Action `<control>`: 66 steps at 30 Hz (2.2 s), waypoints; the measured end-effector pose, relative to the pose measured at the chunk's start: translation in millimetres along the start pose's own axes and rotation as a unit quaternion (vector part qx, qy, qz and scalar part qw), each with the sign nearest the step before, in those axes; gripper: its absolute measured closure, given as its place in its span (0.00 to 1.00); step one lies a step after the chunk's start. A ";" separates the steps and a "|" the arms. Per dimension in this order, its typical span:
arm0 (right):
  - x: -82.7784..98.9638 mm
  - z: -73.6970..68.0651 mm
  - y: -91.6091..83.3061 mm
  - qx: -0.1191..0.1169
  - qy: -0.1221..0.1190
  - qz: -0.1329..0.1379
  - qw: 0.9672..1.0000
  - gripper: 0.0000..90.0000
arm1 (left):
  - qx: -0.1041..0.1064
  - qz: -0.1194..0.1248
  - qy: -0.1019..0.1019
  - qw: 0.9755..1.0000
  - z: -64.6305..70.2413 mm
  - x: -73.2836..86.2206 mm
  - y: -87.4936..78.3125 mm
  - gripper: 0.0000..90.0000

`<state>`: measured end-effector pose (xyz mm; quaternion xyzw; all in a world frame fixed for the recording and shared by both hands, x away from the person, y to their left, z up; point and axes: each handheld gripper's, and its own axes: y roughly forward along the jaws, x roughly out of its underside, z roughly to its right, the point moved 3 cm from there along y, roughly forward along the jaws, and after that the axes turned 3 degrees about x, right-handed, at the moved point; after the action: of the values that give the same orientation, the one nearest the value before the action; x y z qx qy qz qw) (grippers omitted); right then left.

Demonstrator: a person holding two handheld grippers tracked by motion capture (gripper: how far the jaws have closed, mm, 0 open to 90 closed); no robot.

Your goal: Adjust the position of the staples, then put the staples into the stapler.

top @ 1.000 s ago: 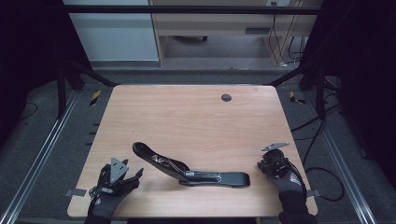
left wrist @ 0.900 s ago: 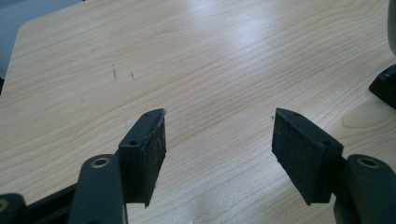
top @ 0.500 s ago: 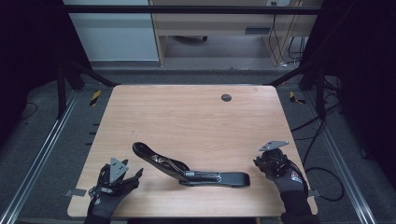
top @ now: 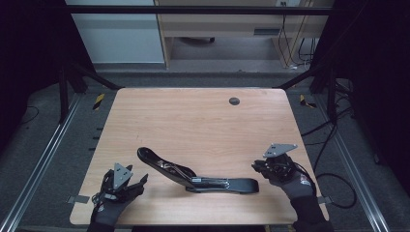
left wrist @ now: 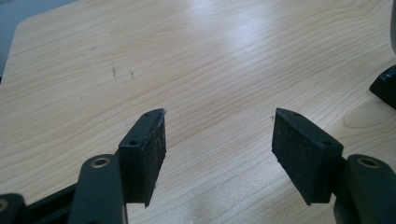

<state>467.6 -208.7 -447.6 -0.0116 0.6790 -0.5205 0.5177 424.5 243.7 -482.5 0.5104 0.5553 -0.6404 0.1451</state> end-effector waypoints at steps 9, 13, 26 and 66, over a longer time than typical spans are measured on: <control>-11.8 -6.2 -1.1 -0.034 -0.023 0.013 0.999 0.86 | 0.001 -0.002 -0.001 1.000 0.5 0.3 1.2 0.38; -19.5 -9.3 -2.2 -0.048 -0.038 0.023 0.998 0.87 | -0.002 -0.002 0.001 1.000 1.4 -0.2 1.2 0.38; -47.1 -23.3 -1.2 -0.103 -0.089 0.044 0.990 0.87 | -0.001 -0.008 0.005 1.000 2.8 0.4 3.1 0.38; -82.9 -63.4 38.0 -0.197 -0.196 0.013 0.960 0.87 | 0.001 -0.009 0.009 1.000 3.4 0.5 3.8 0.38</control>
<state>480.6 -101.3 -422.5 -0.2069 0.6532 -0.3572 0.6347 425.5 239.7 -485.5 0.5109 0.5609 -0.6375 0.1338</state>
